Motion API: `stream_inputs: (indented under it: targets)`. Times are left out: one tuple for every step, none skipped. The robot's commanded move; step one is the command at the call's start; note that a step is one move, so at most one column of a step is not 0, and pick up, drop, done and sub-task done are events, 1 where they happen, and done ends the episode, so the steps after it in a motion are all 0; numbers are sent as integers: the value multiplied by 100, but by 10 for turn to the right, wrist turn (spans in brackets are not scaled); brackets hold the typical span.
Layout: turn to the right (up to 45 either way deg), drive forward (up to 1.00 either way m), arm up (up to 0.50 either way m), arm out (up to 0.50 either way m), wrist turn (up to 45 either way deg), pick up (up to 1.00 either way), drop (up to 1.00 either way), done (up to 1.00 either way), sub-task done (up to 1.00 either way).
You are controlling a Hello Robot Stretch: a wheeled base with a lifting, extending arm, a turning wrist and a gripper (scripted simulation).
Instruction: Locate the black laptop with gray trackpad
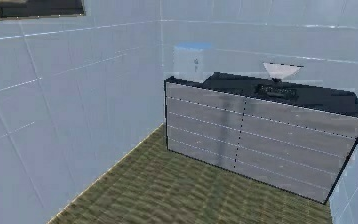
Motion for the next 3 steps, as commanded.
stream_inputs:
  targets:
    - [270,0,0,0,0,0,0,0,0]
    - [0,75,0,0,0,0,0,0,0]
    - [0,0,0,0,0,0,0,100,0]
